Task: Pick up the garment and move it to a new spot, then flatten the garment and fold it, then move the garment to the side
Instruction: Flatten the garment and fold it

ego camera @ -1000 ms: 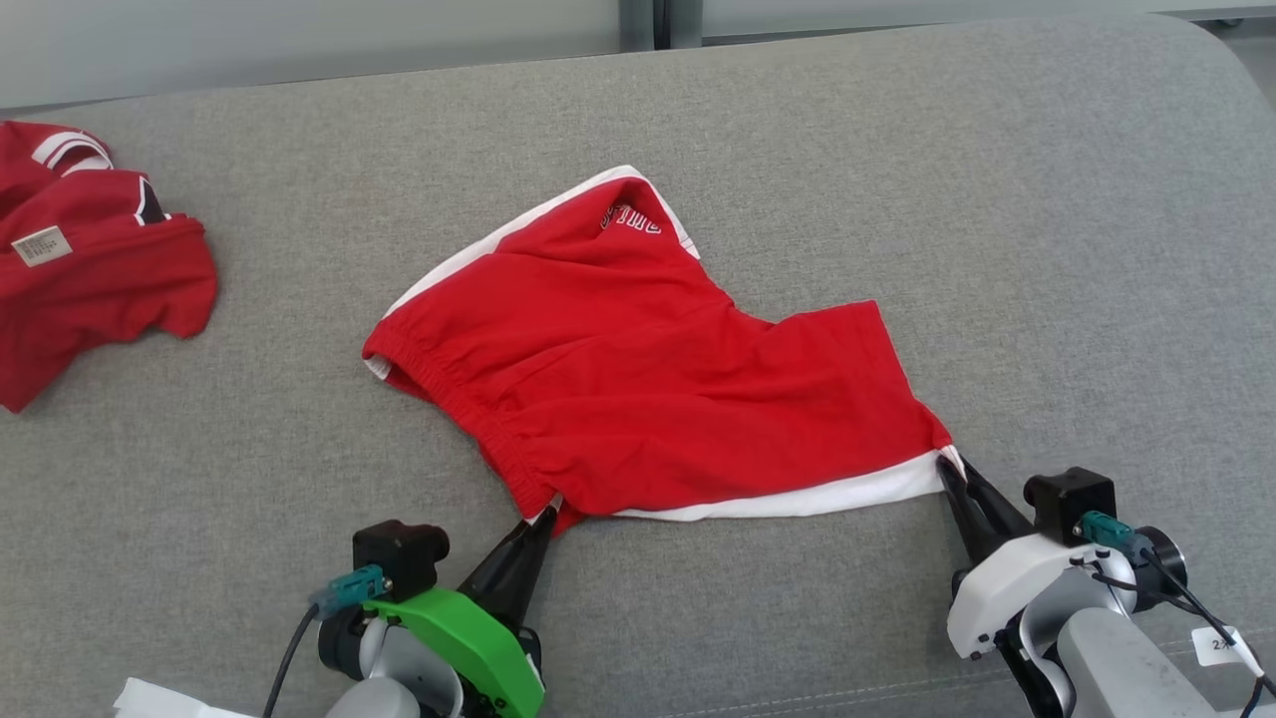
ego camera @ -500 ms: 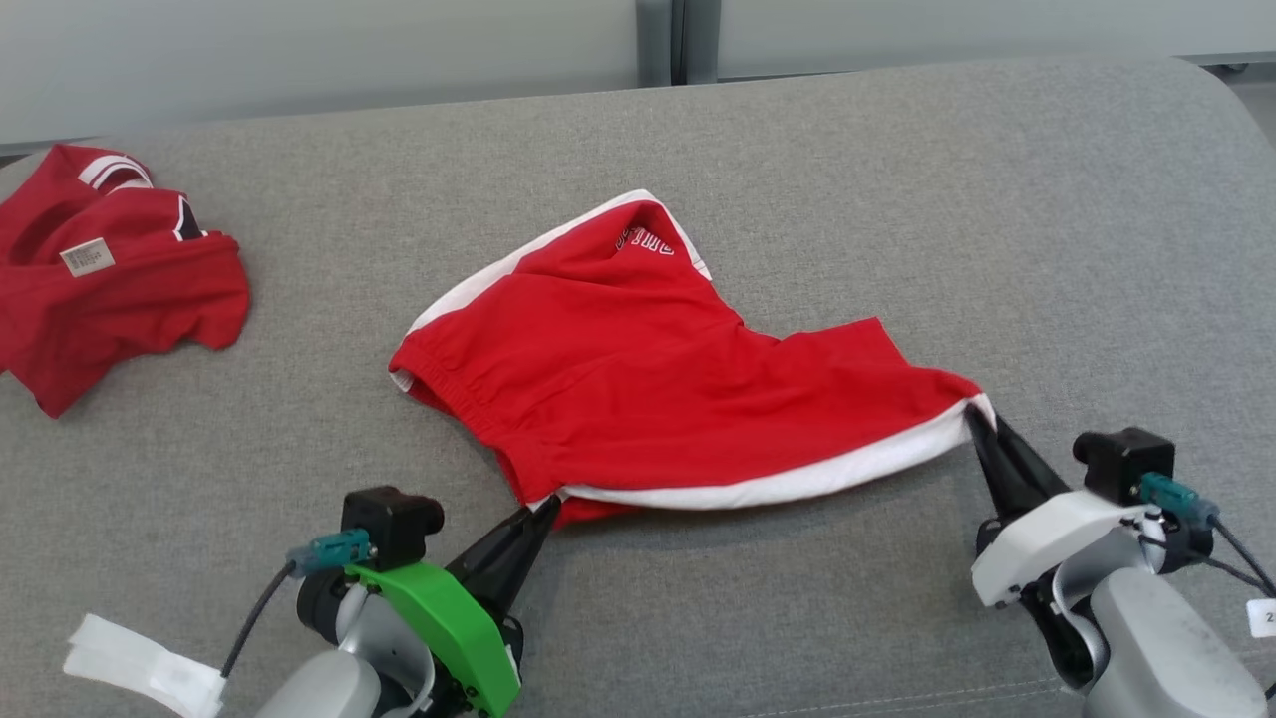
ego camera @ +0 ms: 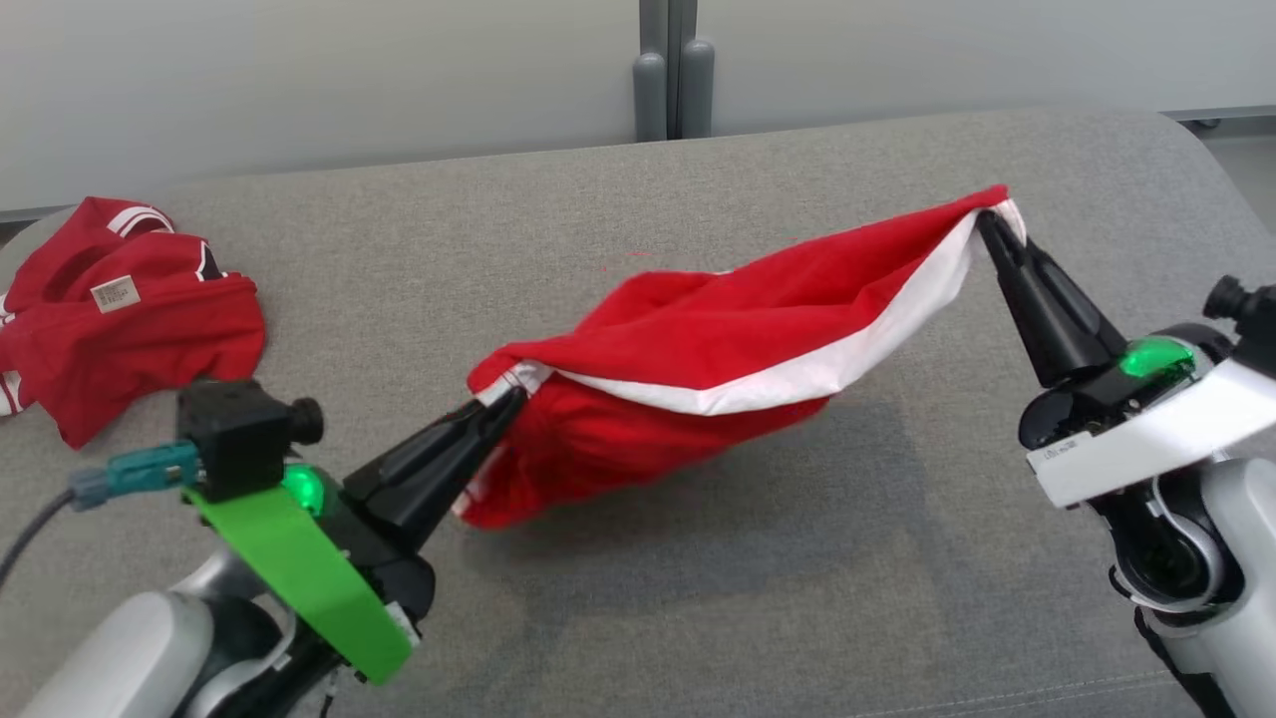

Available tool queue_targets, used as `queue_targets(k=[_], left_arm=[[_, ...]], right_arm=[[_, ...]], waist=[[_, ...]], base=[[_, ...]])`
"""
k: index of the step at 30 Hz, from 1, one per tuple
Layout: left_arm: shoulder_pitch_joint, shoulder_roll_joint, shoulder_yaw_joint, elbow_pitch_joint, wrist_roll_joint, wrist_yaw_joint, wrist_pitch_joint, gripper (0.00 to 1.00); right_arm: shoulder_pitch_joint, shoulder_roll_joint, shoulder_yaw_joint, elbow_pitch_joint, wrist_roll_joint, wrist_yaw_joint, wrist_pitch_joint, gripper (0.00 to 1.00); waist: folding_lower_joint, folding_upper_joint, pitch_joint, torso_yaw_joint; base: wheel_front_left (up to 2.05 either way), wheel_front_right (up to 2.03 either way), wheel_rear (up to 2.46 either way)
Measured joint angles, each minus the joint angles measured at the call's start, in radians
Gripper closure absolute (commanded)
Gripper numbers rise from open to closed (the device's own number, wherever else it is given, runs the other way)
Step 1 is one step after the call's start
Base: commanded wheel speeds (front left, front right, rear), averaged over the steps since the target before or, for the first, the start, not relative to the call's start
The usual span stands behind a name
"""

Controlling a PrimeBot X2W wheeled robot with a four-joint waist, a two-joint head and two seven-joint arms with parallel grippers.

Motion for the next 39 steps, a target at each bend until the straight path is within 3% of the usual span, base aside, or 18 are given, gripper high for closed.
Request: queue_targets(k=[5,10,14,18,22,27,30,32,36,38,39], left_arm=[[0.002,0.088,0.123,-0.179,-0.091,0.000,0.034,1.00],[-0.002,0.140,0.174,-0.338,-0.205,0.003,0.119,1.00],[-0.032,0.181,0.203,-0.372,-0.262,0.044,0.187,1.00],[-0.097,0.207,0.209,-0.300,-0.350,0.094,0.284,1.00],[-0.171,0.205,0.163,-0.126,-0.391,0.150,0.382,1.00],[-0.326,0.185,0.105,0.081,-0.326,0.211,0.459,1.00],[-0.509,0.105,0.129,0.145,-0.241,0.214,0.412,1.00],[-0.649,0.069,0.133,0.174,-0.140,0.216,0.369,1.00],[-0.849,0.017,0.158,0.195,0.071,0.204,0.209,1.00],[-0.876,-0.038,0.187,0.203,0.084,0.205,0.136,1.00],[-0.867,-0.051,0.144,0.203,0.118,0.168,0.094,1.00]], right_arm=[[0.029,-0.098,-0.058,-0.291,0.112,0.000,0.018,1.00],[0.056,-0.185,-0.164,-0.535,0.209,0.000,0.053,1.00],[0.076,-0.213,-0.238,-0.582,0.256,0.000,0.095,1.00],[0.085,-0.217,-0.258,-0.507,0.367,-0.023,0.161,1.00],[0.051,-0.136,-0.173,-0.337,0.493,-0.066,0.229,1.00],[-0.195,-0.001,-0.093,-0.147,0.512,-0.184,0.278,1.00],[-0.461,0.090,-0.130,-0.062,0.440,-0.287,0.240,1.00],[-0.630,0.131,-0.171,-0.015,0.356,-0.292,0.180,1.00],[-0.835,0.161,-0.183,0.012,0.250,-0.262,0.105,1.00],[-0.876,0.163,-0.178,0.016,0.228,-0.257,0.079,1.00],[-0.871,0.164,-0.156,0.016,0.226,-0.256,0.071,1.00]], waist=[[0.0000,0.0000,-0.009,-0.022],[0.0000,0.0000,0.002,-0.048],[0.0000,0.0000,0.025,-0.058],[0.0000,0.0000,0.069,-0.068],[0.0000,0.0000,0.120,-0.074],[0.0000,0.0000,0.187,-0.074],[0.0000,0.0000,0.228,-0.073],[0.0000,0.0000,0.256,-0.073],[0.0001,0.0000,0.312,-0.075],[0.0000,0.0000,0.340,-0.077],[0.0001,0.0000,0.369,-0.080]], base=[[0.00,0.00,0.00],[0.00,0.00,0.00],[0.00,0.00,0.00],[0.00,0.00,0.00],[0.00,0.00,0.00],[0.00,0.00,0.00],[0.00,0.00,0.00],[0.00,0.00,0.00],[0.00,0.00,0.00],[0.00,0.00,0.00],[0.00,0.00,0.00]])
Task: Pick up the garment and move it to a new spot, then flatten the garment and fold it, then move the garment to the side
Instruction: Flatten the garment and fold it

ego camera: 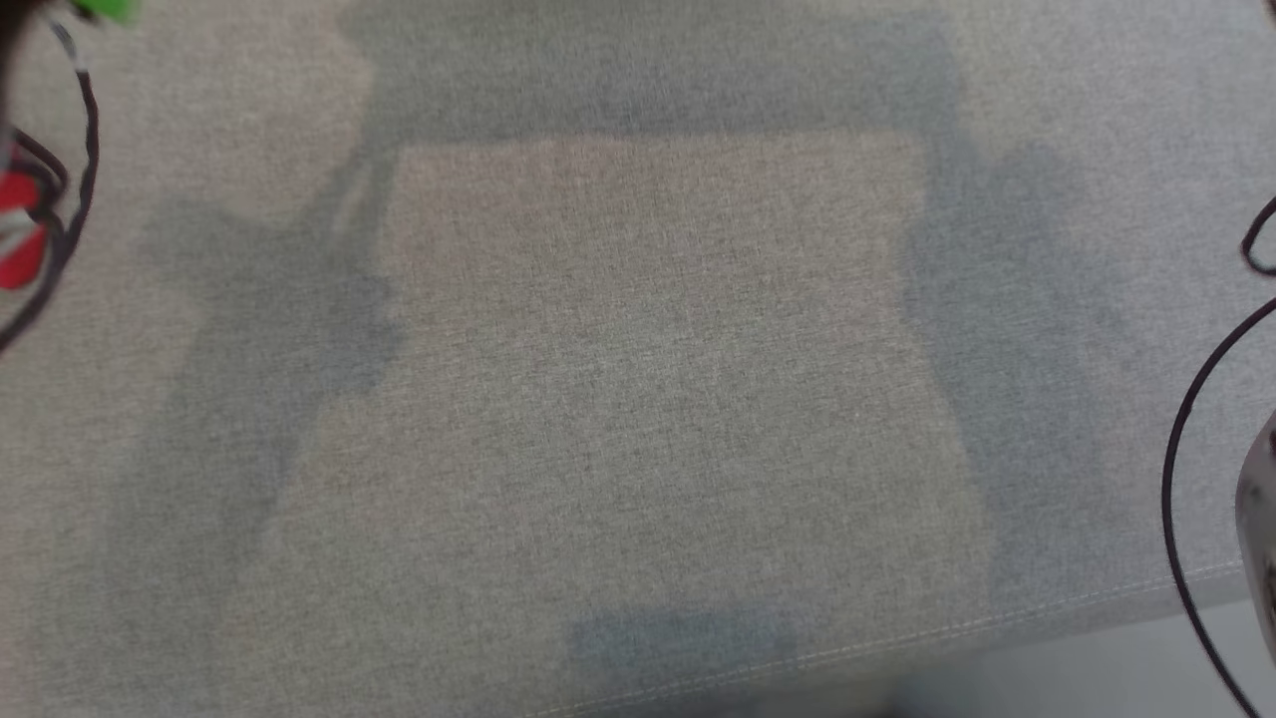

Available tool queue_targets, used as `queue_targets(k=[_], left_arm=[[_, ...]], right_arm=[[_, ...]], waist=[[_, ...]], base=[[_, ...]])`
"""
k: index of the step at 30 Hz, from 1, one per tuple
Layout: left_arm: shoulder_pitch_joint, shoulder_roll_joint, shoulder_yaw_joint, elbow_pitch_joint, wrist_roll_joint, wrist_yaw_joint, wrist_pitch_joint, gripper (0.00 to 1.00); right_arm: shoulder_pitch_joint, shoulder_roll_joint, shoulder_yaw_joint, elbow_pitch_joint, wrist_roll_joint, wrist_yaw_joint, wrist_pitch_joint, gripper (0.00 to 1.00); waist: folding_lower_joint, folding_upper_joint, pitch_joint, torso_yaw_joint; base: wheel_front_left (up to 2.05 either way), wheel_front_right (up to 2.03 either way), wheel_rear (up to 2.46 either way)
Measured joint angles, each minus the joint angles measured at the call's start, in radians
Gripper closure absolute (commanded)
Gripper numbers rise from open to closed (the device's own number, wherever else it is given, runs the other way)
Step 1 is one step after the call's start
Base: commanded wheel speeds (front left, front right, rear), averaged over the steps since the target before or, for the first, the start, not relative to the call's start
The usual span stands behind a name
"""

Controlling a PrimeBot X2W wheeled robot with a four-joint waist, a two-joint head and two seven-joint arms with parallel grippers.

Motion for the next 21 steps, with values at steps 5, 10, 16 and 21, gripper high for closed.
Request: queue_targets(k=[5,10,16,21], left_arm=[[0.188,0.012,-0.079,0.026,0.077,-0.044,-0.113,1.00],[0.432,-0.008,-0.133,0.170,0.085,-0.057,-0.231,1.00],[0.524,-0.059,-0.133,0.301,0.097,-0.097,-0.411,1.00],[0.575,-0.098,-0.121,0.348,0.056,-0.127,-0.497,1.00]], right_arm=[[0.255,0.003,0.056,0.000,0.015,0.011,-0.007,1.00],[0.609,-0.003,0.091,0.095,0.007,0.046,-0.063,1.00],[0.752,-0.003,0.106,0.196,-0.034,0.134,-0.180,1.00],[0.755,-0.025,0.128,0.251,-0.085,0.185,-0.191,1.00]], waist=[[0.0000,0.0000,0.071,-0.006],[0.0001,0.0000,0.140,-0.004],[-0.0001,0.0000,0.167,0.018],[-0.0001,0.0000,0.126,0.030]], base=[[0.00,0.00,0.00],[0.00,0.00,0.00],[0.00,0.00,0.00],[0.00,0.00,0.00]])
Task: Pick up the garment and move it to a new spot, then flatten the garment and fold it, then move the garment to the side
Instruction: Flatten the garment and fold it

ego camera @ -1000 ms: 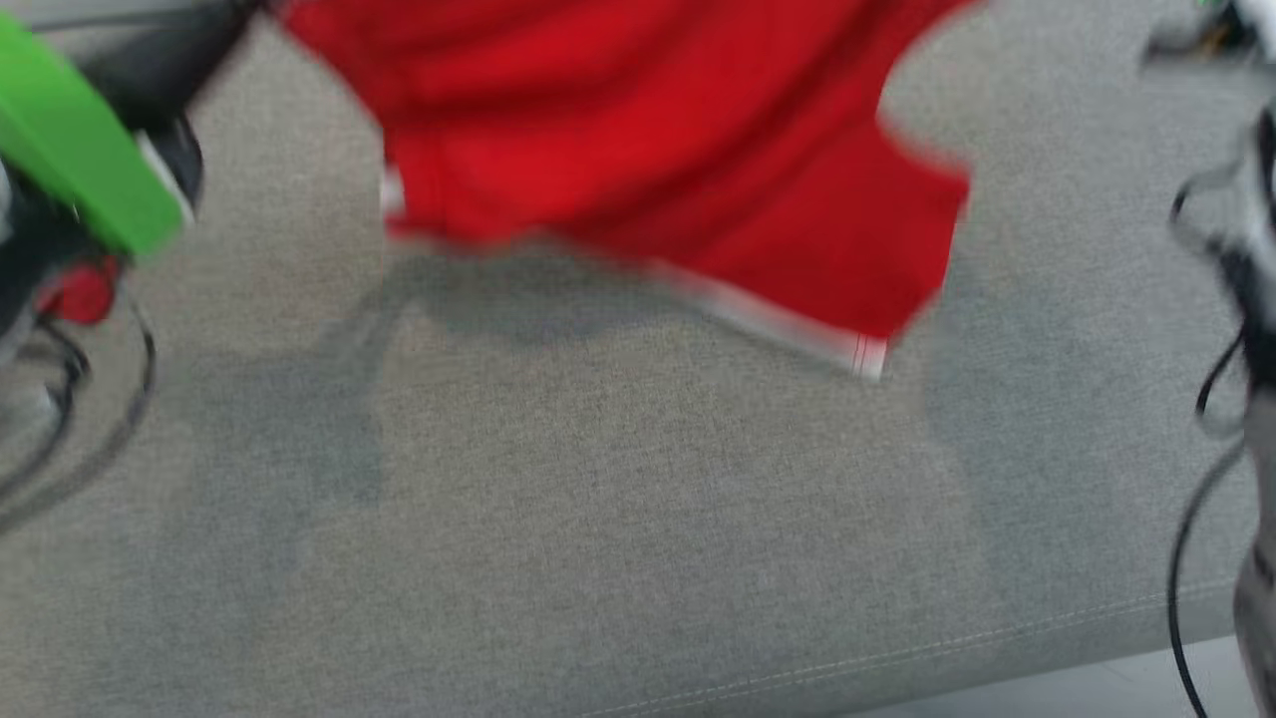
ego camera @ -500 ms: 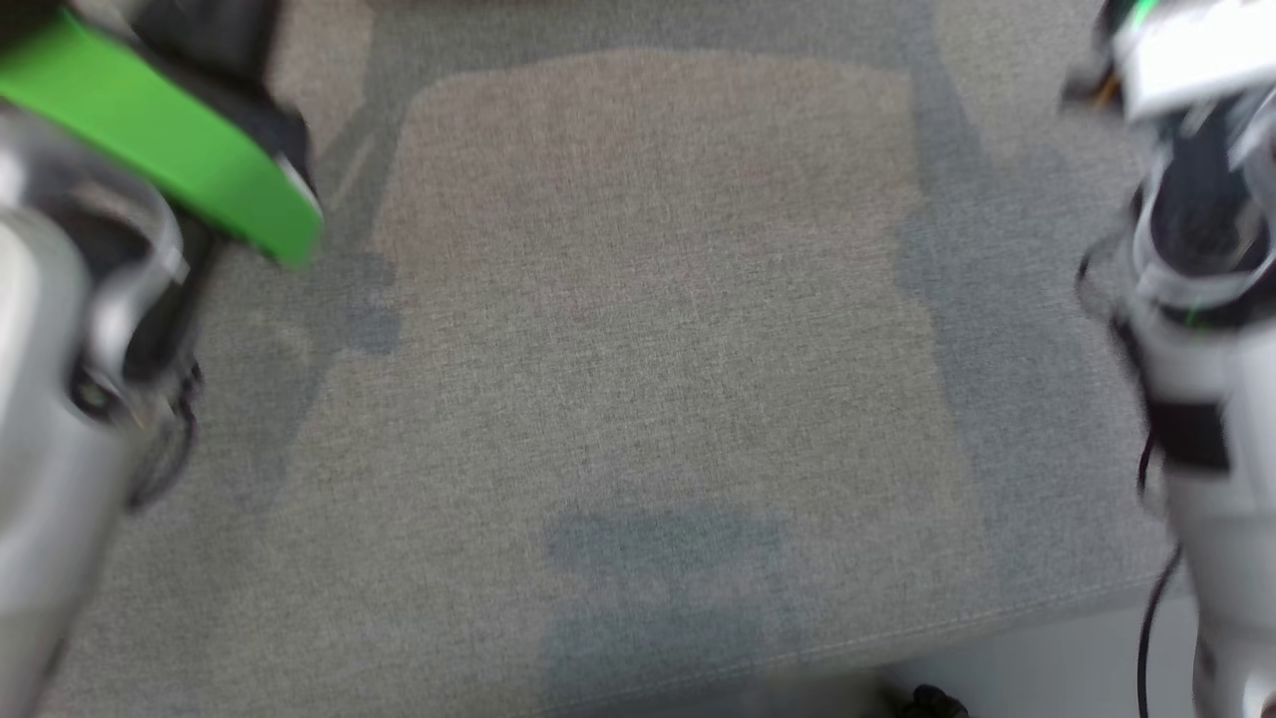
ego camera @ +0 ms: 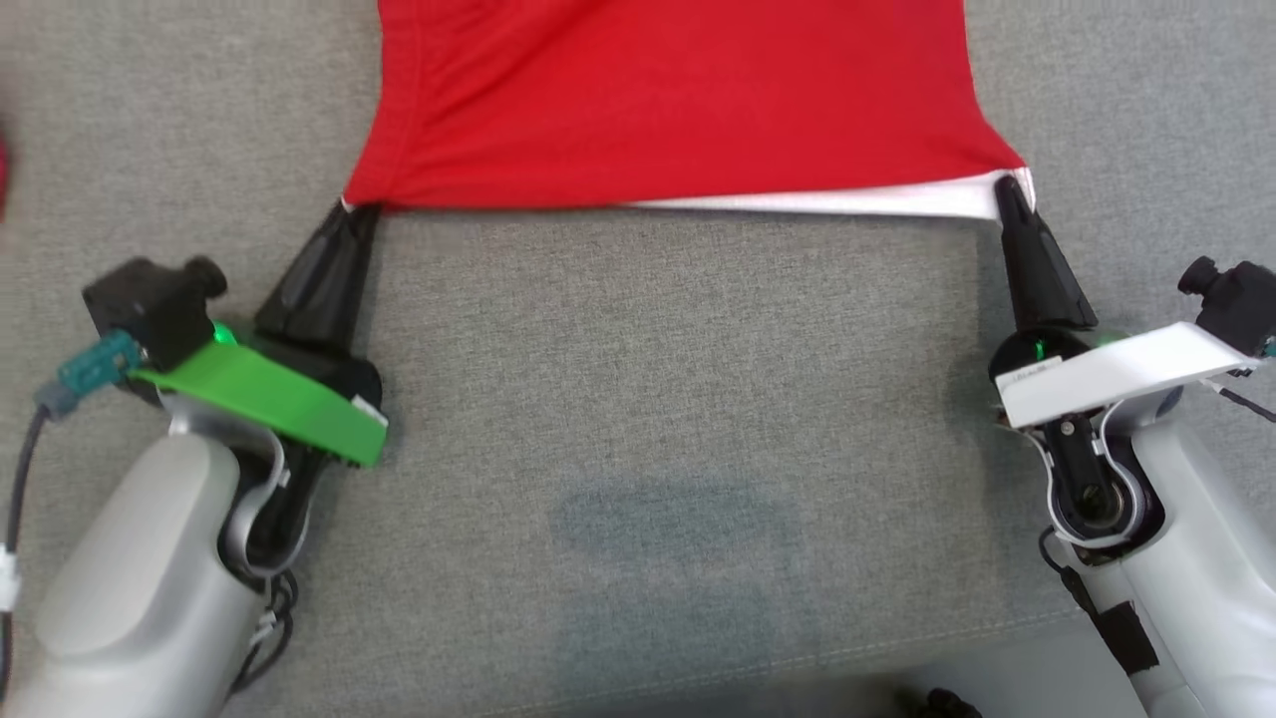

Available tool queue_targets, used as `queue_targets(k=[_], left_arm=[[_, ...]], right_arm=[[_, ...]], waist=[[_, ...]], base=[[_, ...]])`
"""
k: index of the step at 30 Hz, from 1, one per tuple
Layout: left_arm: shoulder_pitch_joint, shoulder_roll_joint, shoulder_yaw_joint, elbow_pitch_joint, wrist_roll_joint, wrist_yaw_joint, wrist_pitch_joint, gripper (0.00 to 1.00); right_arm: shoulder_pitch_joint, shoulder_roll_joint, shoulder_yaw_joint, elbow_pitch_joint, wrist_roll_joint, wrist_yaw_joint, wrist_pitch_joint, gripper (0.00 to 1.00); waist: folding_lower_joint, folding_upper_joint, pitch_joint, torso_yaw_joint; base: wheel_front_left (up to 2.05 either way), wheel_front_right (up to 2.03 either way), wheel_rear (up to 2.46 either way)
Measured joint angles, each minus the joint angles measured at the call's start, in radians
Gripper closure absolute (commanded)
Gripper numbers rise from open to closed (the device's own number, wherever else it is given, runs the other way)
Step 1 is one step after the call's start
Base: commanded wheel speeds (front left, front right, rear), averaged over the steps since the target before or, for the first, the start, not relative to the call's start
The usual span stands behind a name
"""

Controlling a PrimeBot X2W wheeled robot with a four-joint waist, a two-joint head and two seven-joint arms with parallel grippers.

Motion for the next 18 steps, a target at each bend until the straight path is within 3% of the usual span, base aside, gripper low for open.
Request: queue_targets(k=[7,18], left_arm=[[0.115,-0.026,-0.044,0.045,-0.006,-0.024,-0.009,1.00],[0.332,-0.030,-0.029,0.107,-0.031,-0.042,-0.009,1.00]], right_arm=[[0.116,-0.064,-0.001,0.049,-0.080,0.009,0.000,1.00],[0.323,-0.067,0.059,0.047,-0.150,0.017,0.000,1.00]], waist=[[0.0000,0.0000,-0.095,0.011],[0.0000,0.0000,-0.250,0.032]], base=[[0.00,0.00,0.00],[0.00,0.00,0.00]])
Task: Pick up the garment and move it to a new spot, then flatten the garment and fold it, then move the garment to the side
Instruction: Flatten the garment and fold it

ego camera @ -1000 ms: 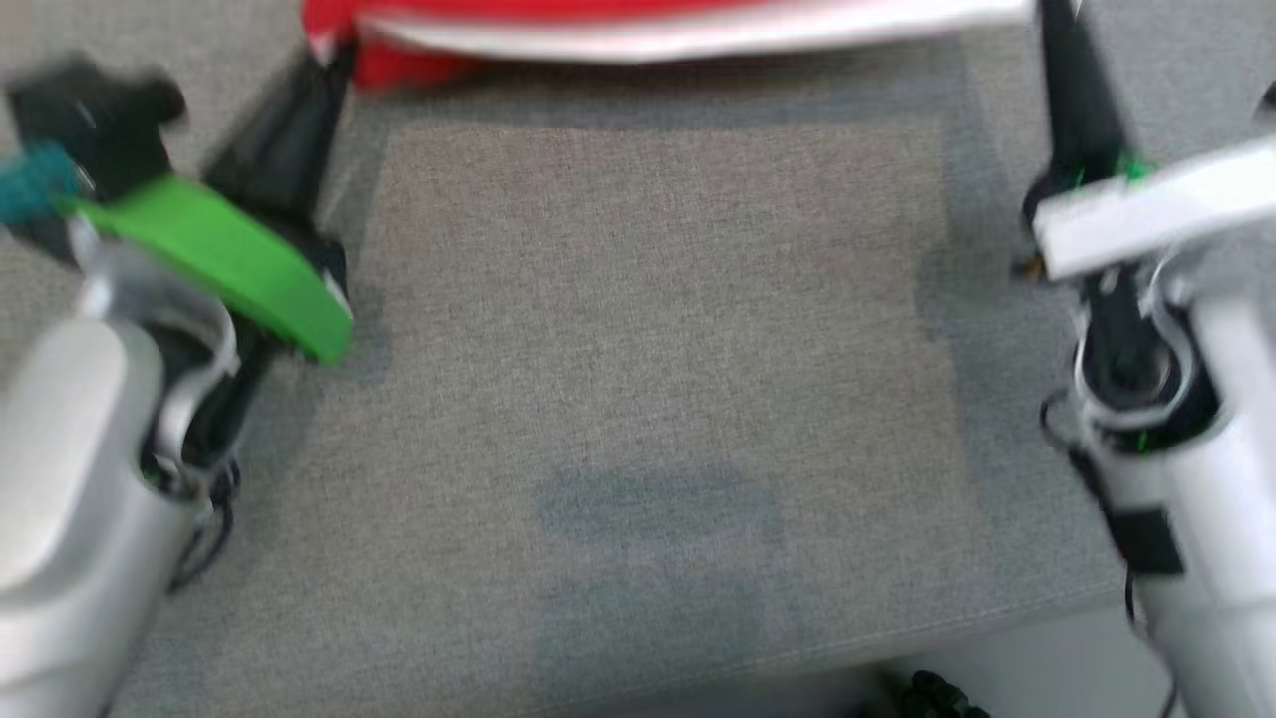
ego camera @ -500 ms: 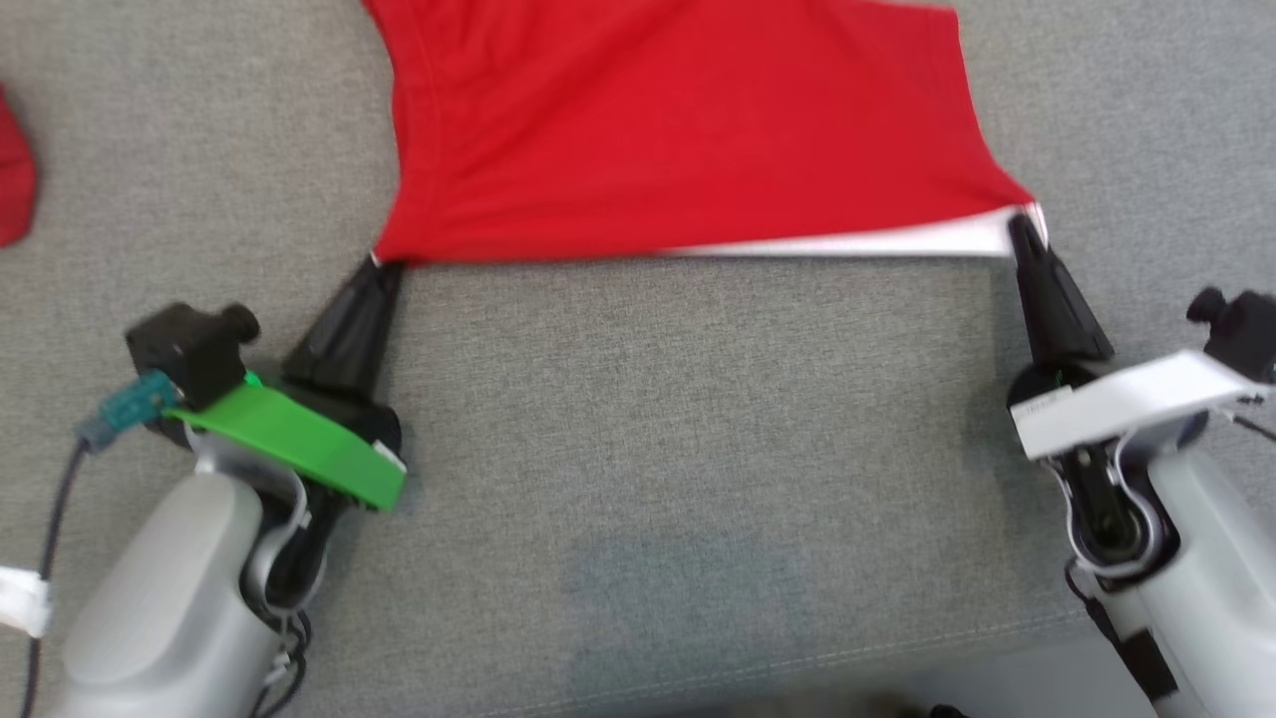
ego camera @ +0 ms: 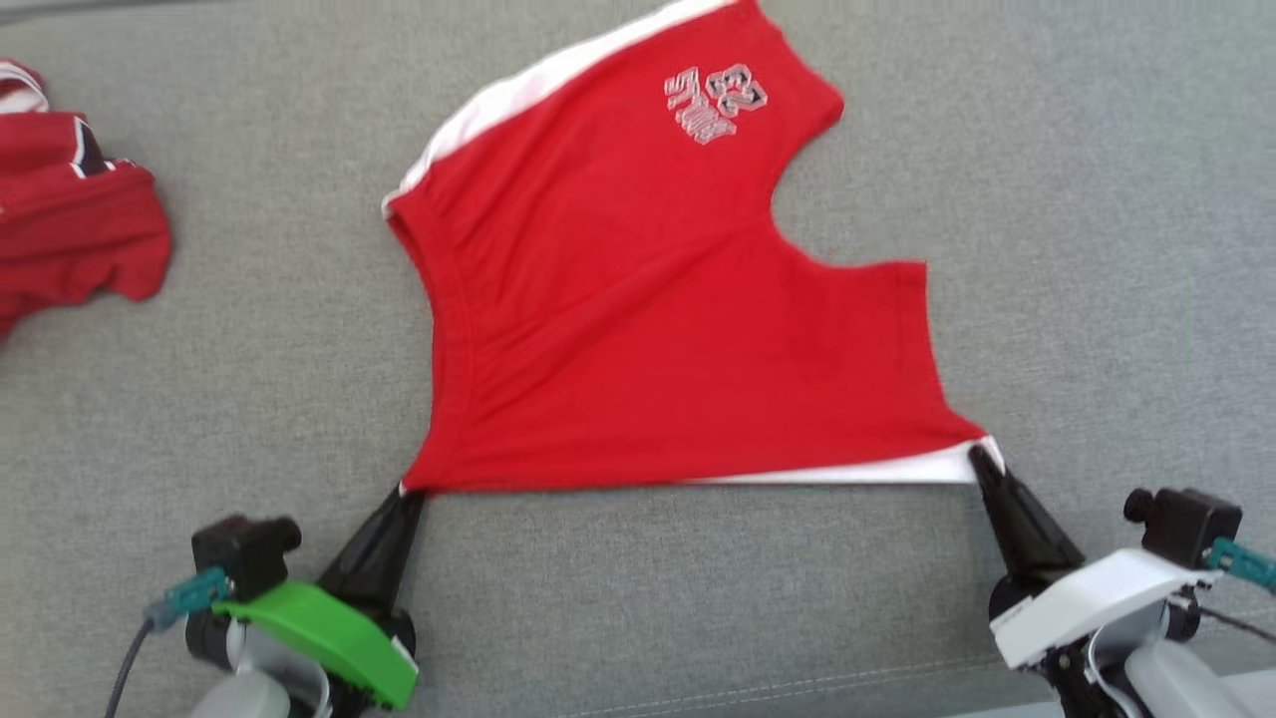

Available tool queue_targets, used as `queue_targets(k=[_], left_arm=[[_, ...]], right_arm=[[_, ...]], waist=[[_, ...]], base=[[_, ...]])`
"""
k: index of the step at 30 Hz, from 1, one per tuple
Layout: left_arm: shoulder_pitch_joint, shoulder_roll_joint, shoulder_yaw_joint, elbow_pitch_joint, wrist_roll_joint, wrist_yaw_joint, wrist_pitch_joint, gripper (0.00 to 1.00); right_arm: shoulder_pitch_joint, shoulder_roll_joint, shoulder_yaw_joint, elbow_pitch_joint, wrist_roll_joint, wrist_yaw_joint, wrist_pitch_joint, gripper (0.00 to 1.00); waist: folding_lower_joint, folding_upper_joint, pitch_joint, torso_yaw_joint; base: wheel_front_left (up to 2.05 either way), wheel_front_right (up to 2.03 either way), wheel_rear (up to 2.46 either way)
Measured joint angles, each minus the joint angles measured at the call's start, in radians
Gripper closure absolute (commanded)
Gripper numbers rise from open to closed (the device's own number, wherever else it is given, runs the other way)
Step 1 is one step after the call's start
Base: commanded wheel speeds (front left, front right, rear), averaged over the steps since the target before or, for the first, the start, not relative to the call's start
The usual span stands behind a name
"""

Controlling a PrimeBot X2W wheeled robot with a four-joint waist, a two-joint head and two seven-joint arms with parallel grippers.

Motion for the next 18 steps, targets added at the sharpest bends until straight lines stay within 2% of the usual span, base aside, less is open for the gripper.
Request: queue_targets(k=[10,13,14,15,16,17,18], left_arm=[[0.056,-0.018,0.007,0.007,-0.012,-0.007,0.005,1.00],[0.056,-0.034,0.007,0.029,-0.008,-0.007,0.005,0.84],[0.056,-0.039,0.010,0.033,-0.009,-0.007,0.005,0.68],[0.056,-0.045,0.019,0.037,-0.015,-0.007,0.005,0.51],[0.055,-0.052,0.023,0.042,-0.019,-0.007,0.005,0.32],[0.054,-0.058,0.024,0.049,-0.019,-0.007,0.005,0.19],[0.054,-0.063,0.025,0.057,-0.019,-0.007,0.005,0.00]], right_arm=[[0.052,-0.010,0.012,0.010,-0.077,-0.021,-0.001,1.00],[0.042,-0.009,0.025,0.031,-0.098,-0.029,-0.001,1.00],[0.037,-0.009,0.029,0.039,-0.108,-0.029,-0.001,0.76],[0.031,-0.009,0.036,0.047,-0.117,-0.029,-0.002,0.57],[0.024,-0.005,0.038,0.056,-0.120,-0.029,-0.004,0.51],[0.016,-0.001,0.040,0.066,-0.121,-0.029,-0.005,0.16],[0.007,0.001,0.047,0.076,-0.128,-0.029,-0.005,0.00]], waist=[[0.0000,0.0000,-0.089,-0.014],[0.0000,0.0000,-0.093,-0.019],[-0.0001,0.0000,-0.094,-0.020],[0.0000,0.0000,-0.094,-0.021],[0.0000,0.0000,-0.094,-0.023],[0.0000,0.0000,-0.094,-0.025],[0.0000,0.0000,-0.094,-0.027]], base=[[0.00,0.00,0.00],[0.00,0.00,0.00],[0.00,0.00,0.00],[0.00,0.00,0.00],[0.00,0.00,0.00],[0.00,0.00,0.00],[0.00,0.00,0.00]])
